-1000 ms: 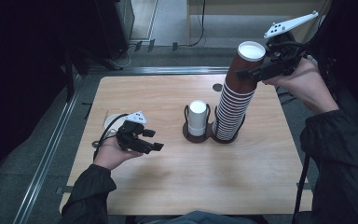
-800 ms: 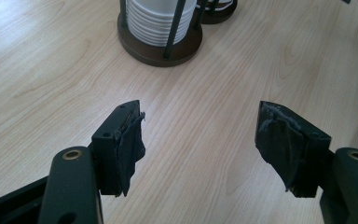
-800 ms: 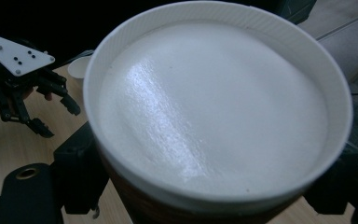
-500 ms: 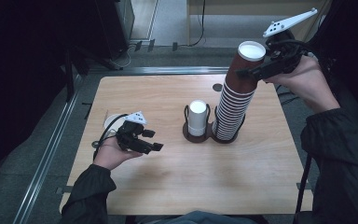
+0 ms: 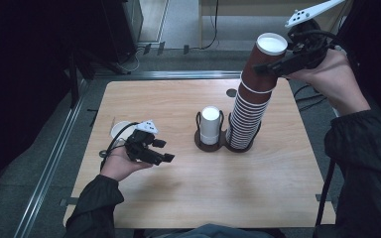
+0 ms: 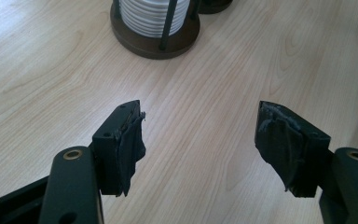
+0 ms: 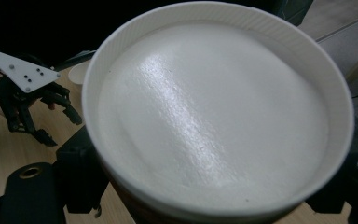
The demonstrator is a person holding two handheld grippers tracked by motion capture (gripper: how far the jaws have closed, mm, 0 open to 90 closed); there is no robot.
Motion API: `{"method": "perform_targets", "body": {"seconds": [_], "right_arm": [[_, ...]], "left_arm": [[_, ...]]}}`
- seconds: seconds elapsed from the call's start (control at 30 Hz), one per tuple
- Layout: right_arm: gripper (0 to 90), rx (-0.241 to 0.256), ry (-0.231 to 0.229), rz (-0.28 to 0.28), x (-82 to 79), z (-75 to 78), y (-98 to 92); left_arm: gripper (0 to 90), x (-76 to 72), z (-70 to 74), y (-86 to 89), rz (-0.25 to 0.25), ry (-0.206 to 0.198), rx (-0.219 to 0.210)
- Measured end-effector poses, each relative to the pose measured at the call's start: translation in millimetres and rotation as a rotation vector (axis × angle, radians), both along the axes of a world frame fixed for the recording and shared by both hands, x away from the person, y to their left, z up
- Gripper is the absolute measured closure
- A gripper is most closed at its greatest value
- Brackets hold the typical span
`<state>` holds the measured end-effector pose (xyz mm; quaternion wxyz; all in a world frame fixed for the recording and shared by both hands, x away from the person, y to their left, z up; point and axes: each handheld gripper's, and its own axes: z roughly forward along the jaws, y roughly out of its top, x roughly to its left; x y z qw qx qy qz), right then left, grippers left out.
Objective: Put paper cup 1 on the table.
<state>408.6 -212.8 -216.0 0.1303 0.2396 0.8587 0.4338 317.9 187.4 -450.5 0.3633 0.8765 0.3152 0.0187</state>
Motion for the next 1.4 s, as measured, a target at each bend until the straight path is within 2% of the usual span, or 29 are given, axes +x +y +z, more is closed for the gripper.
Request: {"method": "perform_targets", "body": {"seconds": [0.23,0.4,0.53,0.93,1.27,1.4], "right_arm": [[17.7,0.01,-0.01,-0.005,-2.7,16.6,-0.9],[17.7,0.02,-0.044,-0.018,-6.9,29.9,-2.7],[17.8,0.031,-0.052,-0.023,-9.0,38.9,-5.3],[18.0,0.082,-0.071,0.023,-26.3,66.2,-10.7],[18.0,0.047,-0.06,0.069,-44.7,65.8,-6.1],[17.9,0.057,-0.048,0.09,-50.7,58.8,-6.1]], "left_arm": [[31.9,-0.2,-0.1,0.5,0.001,0.0,-0.001],[31.9,-0.2,-0.2,0.6,0.001,0.002,-0.001],[31.9,-0.2,-0.6,0.3,0.002,0.0,0.001],[31.8,-0.3,-0.8,-0.9,-0.001,0.002,0.002],[31.8,-0.2,0.2,0.0,0.0,-0.001,0.003],[32.2,0.1,0.2,-0.6,0.004,0.001,-0.007]]}}
